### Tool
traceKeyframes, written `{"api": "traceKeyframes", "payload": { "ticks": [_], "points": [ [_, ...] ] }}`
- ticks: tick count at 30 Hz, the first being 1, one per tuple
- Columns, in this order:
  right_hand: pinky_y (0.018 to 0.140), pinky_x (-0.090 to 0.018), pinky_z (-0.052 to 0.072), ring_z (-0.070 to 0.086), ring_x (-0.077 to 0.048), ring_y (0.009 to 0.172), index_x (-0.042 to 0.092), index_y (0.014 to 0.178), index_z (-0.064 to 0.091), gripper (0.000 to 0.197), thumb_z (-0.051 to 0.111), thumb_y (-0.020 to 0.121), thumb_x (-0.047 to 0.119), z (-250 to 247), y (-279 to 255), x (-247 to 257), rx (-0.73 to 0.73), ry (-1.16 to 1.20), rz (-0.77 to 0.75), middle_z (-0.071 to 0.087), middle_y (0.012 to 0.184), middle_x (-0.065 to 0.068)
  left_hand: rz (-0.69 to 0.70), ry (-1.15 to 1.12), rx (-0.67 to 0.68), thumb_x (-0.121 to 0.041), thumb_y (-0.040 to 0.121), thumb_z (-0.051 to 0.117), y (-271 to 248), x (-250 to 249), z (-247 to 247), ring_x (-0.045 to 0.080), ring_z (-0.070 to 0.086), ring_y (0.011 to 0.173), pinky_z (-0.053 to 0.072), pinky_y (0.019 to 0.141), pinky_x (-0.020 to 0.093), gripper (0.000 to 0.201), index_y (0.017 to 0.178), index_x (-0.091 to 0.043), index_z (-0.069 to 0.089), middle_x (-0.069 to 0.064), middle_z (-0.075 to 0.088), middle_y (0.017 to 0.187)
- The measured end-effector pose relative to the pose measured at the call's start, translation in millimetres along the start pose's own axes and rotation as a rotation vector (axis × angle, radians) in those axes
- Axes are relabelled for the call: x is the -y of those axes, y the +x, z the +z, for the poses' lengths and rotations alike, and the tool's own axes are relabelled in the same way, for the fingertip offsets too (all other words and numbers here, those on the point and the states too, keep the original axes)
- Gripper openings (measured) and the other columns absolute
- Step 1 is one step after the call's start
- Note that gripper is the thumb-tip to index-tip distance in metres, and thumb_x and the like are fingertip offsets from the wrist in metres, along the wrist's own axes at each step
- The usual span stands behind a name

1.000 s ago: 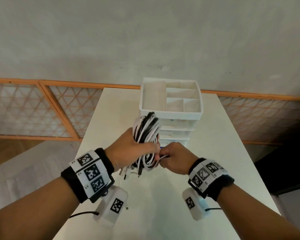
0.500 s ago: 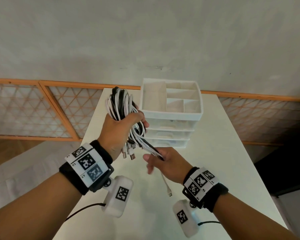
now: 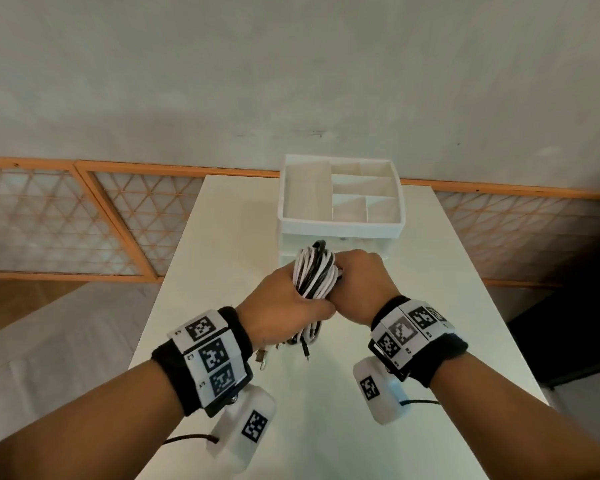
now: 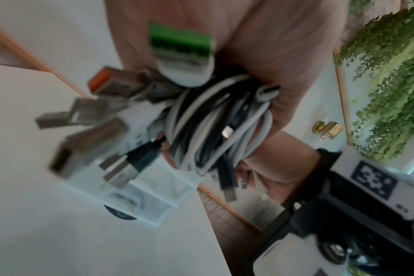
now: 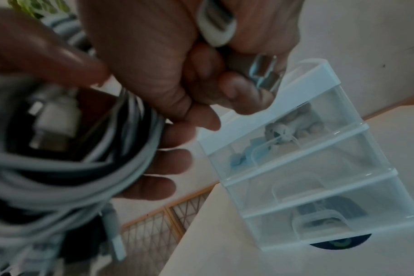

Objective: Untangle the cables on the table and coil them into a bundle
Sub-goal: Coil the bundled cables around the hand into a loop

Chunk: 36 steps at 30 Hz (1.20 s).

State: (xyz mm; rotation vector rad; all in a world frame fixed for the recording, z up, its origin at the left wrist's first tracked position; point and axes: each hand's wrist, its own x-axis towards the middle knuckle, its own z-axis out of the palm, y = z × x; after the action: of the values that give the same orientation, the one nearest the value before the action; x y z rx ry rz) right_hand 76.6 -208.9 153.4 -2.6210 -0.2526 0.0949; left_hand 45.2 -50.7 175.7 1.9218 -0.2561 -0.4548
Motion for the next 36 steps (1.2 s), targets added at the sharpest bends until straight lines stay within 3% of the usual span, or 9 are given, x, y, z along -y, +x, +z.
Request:
{"api": "traceKeyframes", "payload": {
  "ticks": [4, 7, 10, 13, 18, 22, 26, 31, 36],
  "points": [
    [0.058, -0.031, 0.051, 0.060, -0.018, 0.066, 0.015, 0.077, 0.060, 0.008, 0.062, 0.081, 0.008, -13, -9, 9, 0.032, 0.221, -0.021, 0.065, 0.073, 0.002, 0.004, -0.039, -0.103, -0.013, 0.069, 0.062, 5, 6, -2, 0.025, 0.073, 0.077, 0.060, 0.075, 0.050, 0.027, 0.095, -0.016, 0.067, 0.005, 0.074, 0.078],
    [0.064, -0.028, 0.052, 0.061, -0.015, 0.066, 0.023, 0.088, 0.061, 0.009, 0.058, 0.097, 0.022, -24, -16, 9, 0.056, 0.437, -0.017, 0.064, 0.077, 0.008, -0.008, -0.114, -0.255, -0.006, 0.078, 0.065, 9, 7, -8, 0.020, 0.073, 0.069, 0.061, 0.067, 0.043, 0.020, 0.097, -0.010, 0.065, 0.009, 0.073, 0.078],
    [0.069, -0.039, 0.057, 0.065, -0.026, 0.070, 0.011, 0.090, 0.069, 0.035, 0.045, 0.104, 0.032, -31, -21, 5, 0.060, 0.655, 0.049, 0.071, 0.087, -0.011, 0.009, -0.205, -0.318, -0.008, 0.085, 0.070, 11, 3, -14, 0.016, 0.069, 0.061, 0.057, 0.059, 0.031, 0.007, 0.090, -0.009, 0.066, 0.009, 0.070, 0.074],
    [0.061, -0.038, 0.056, 0.062, -0.023, 0.070, 0.006, 0.095, 0.071, 0.035, 0.044, 0.105, 0.027, -31, -27, 3, 0.083, 0.709, 0.066, 0.070, 0.085, -0.014, 0.039, -0.254, -0.334, -0.017, 0.086, 0.073, 12, 3, -16, 0.018, 0.069, 0.063, 0.057, 0.061, 0.030, 0.009, 0.081, -0.014, 0.067, 0.000, 0.069, 0.066],
    [0.048, -0.030, 0.041, 0.047, -0.020, 0.057, 0.002, 0.083, 0.075, 0.028, 0.056, 0.100, 0.015, -32, -31, 5, 0.121, 0.936, 0.122, 0.058, 0.070, -0.010, 0.061, -0.292, -0.242, -0.024, 0.089, 0.071, 10, 6, -14, 0.021, 0.069, 0.070, 0.055, 0.067, 0.032, 0.007, 0.086, -0.017, 0.071, -0.005, 0.070, 0.069],
    [0.056, -0.031, 0.050, 0.057, -0.023, 0.061, 0.000, 0.090, 0.074, 0.022, 0.054, 0.098, 0.005, -26, -32, 14, 0.128, 1.159, 0.098, 0.063, 0.067, -0.010, 0.124, -0.305, -0.140, -0.037, 0.090, 0.067, 7, 8, -12, 0.023, 0.069, 0.080, 0.055, 0.076, 0.033, 0.030, 0.103, -0.011, 0.073, 0.003, 0.073, 0.082],
    [0.064, -0.029, 0.042, 0.049, -0.025, 0.073, 0.016, 0.080, 0.076, 0.027, 0.058, 0.099, 0.015, -10, -31, 17, 0.041, 1.088, 0.068, 0.056, 0.075, -0.010, 0.145, -0.370, -0.110, -0.041, 0.085, 0.065, 5, 3, -16, 0.027, 0.072, 0.089, 0.057, 0.081, 0.035, 0.047, 0.107, 0.000, 0.068, 0.013, 0.075, 0.092],
    [0.054, -0.027, 0.036, 0.040, -0.018, 0.056, -0.012, 0.078, 0.061, 0.047, 0.067, 0.086, 0.034, -3, -34, 22, -0.010, 1.168, 0.051, 0.042, 0.065, -0.011, 0.148, -0.421, -0.050, -0.042, 0.084, 0.062, 0, -3, -16, 0.026, 0.071, 0.072, 0.054, 0.063, 0.029, 0.049, 0.101, 0.004, 0.067, 0.015, 0.072, 0.078],
    [0.051, -0.026, 0.034, 0.047, -0.019, 0.058, 0.005, 0.079, 0.069, 0.034, 0.063, 0.090, 0.036, -7, -35, 30, -0.030, 1.306, 0.040, 0.056, 0.069, -0.008, 0.145, -0.506, 0.027, -0.038, 0.090, 0.064, 0, -3, -22, 0.039, 0.067, 0.077, 0.054, 0.075, 0.042, 0.045, 0.093, 0.007, 0.064, 0.029, 0.064, 0.083]
  ]
}}
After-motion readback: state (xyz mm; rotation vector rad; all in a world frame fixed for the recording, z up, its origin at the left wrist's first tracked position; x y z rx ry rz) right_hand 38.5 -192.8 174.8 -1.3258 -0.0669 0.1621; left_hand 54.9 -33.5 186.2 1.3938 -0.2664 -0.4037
